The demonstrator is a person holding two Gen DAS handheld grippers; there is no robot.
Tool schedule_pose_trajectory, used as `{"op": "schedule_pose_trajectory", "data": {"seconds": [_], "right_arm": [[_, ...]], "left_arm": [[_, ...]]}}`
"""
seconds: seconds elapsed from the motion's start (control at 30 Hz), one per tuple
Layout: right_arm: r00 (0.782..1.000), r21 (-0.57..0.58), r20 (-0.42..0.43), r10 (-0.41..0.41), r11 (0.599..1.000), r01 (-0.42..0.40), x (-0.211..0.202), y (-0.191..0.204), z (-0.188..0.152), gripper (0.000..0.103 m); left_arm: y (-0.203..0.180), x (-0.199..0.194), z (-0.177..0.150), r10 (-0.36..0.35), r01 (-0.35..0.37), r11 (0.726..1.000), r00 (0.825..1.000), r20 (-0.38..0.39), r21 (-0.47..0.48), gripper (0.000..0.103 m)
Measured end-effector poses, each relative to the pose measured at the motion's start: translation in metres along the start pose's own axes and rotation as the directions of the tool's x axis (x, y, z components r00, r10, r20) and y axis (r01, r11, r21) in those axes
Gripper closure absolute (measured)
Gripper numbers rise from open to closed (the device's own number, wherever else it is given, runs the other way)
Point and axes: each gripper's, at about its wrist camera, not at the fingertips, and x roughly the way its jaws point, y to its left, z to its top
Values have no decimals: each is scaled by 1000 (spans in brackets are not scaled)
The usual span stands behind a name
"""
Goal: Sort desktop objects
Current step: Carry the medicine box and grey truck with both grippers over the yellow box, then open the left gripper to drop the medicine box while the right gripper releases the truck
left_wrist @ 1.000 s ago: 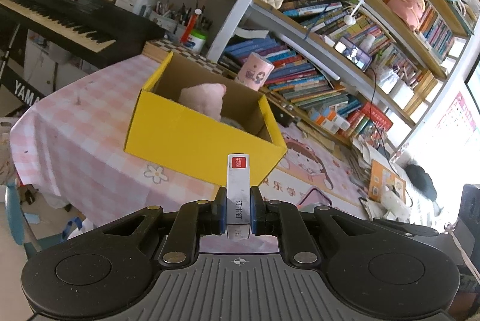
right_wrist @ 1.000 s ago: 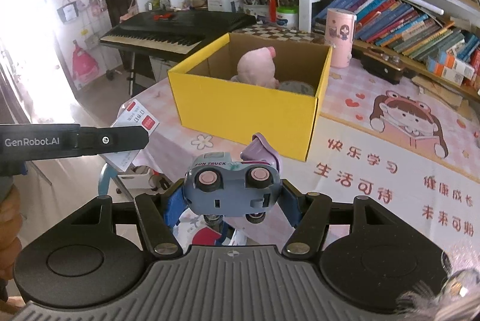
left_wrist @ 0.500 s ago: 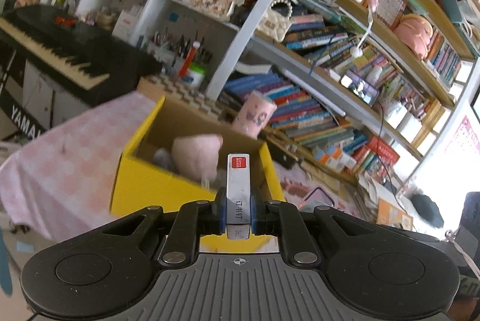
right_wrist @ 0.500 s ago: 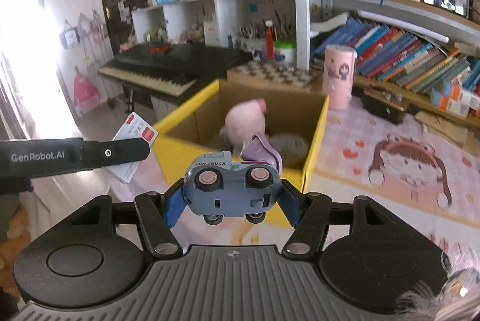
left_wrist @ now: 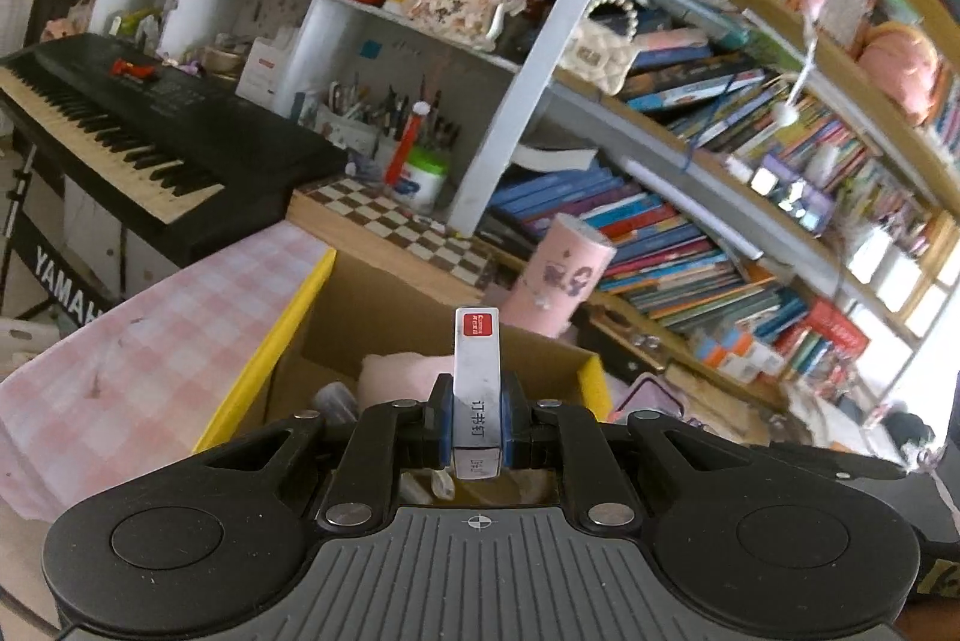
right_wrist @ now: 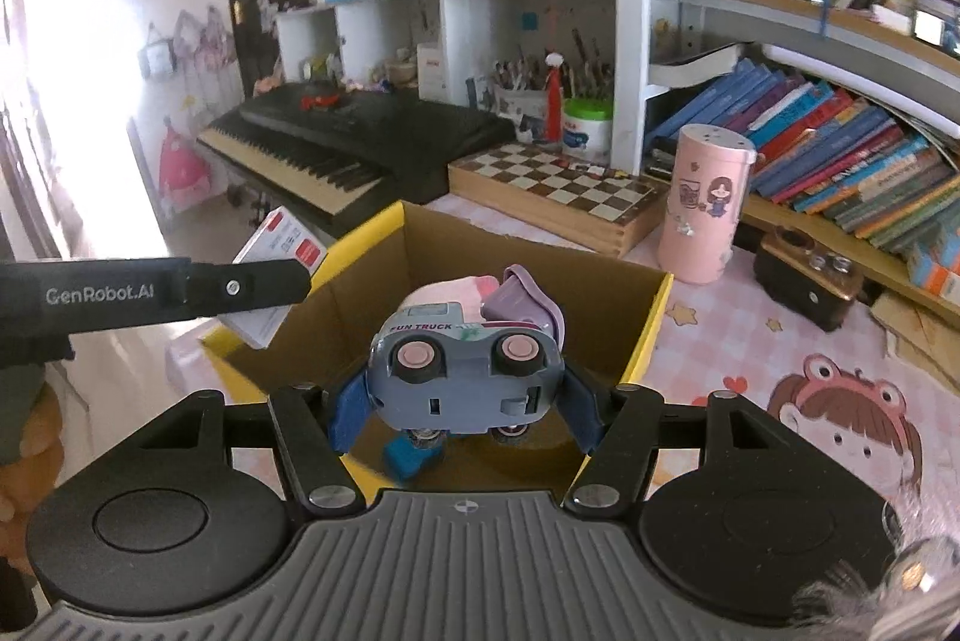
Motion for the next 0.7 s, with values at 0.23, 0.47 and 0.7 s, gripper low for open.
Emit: {"op": "schedule_pose_trajectory", "data": {"seconds": [0.23, 0.47, 0.7], "right_arm": [[999, -87, -51, 12, 996, -16, 43, -15, 7, 41], [989, -173, -139, 38, 983, -63, 77, -19, 10, 41], [954, -227, -288, 87, 961, -157, 109, -22, 11, 41]], "left_arm": [[-4, 34, 0, 56, -52, 996, 997, -55, 73, 90], [1, 63, -7, 129, -113, 986, 983, -130, 123, 90], [-2, 82, -12, 166, -133, 972, 972, -164, 192, 90]]}}
